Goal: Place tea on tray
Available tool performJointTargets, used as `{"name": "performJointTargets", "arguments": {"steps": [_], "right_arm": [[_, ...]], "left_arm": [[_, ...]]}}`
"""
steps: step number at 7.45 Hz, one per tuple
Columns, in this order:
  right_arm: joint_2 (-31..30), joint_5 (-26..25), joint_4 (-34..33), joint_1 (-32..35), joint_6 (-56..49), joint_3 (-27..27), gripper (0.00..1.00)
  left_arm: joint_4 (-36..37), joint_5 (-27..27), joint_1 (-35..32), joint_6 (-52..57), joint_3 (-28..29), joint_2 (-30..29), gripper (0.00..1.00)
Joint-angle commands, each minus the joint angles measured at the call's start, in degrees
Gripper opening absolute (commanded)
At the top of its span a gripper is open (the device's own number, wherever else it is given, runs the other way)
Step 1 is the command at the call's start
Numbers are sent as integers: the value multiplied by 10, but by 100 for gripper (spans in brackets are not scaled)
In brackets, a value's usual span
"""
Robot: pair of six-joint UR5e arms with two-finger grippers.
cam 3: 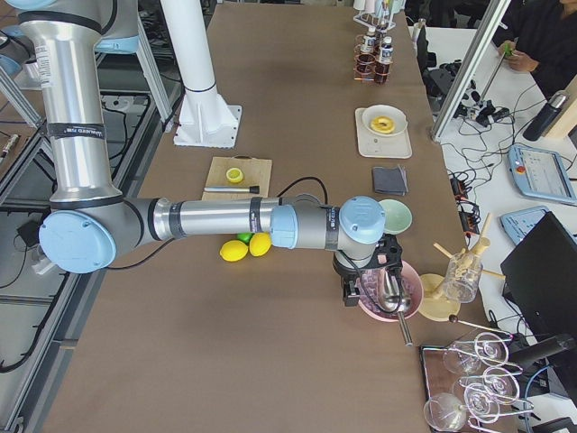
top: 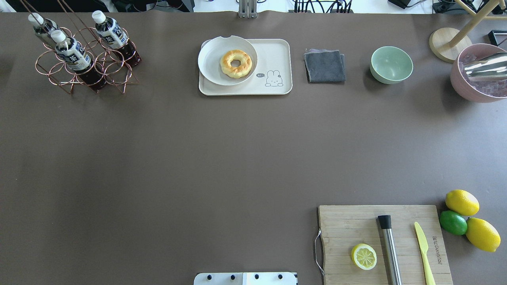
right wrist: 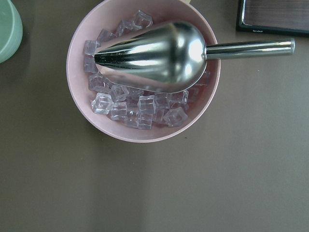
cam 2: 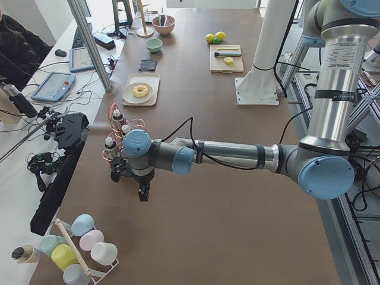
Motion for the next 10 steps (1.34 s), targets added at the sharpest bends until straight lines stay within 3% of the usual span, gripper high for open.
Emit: {"name": "performJointTargets", "arguments": {"steps": [1, 10], "right_arm": [[-3, 1, -1, 0, 0, 1, 100], [-6, 1, -1, 0, 0, -2, 100]], "left_arm": [[-4, 0, 0, 6, 0, 2, 97], [0, 0, 0, 0, 3, -4, 97]]}}
